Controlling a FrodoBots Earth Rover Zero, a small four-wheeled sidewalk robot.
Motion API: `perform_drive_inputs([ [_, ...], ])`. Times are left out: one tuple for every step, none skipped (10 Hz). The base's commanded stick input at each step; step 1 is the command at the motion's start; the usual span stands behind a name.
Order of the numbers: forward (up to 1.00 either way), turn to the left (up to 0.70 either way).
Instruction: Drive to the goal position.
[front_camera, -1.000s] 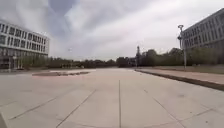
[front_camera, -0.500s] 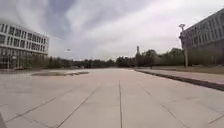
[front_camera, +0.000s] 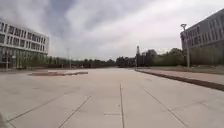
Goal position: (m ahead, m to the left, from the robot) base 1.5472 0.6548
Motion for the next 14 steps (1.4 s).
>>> perform_drive_inputs([
  [0.33, 0.0],
  [0.07, 0.0],
  [0.0, 0.0],
  [0.0, 0.0],
  [0.0, 0.0],
  [0.0, 0.0],
  [0.0, 0.0],
  [0.0, 0.0],
  [0.0, 0.0],
  [0.0, 0.0],
  [0.0, 0.0],
  [0.05, 0.0],
  [0.12, 0.0],
  [0.18, 0.0],
])
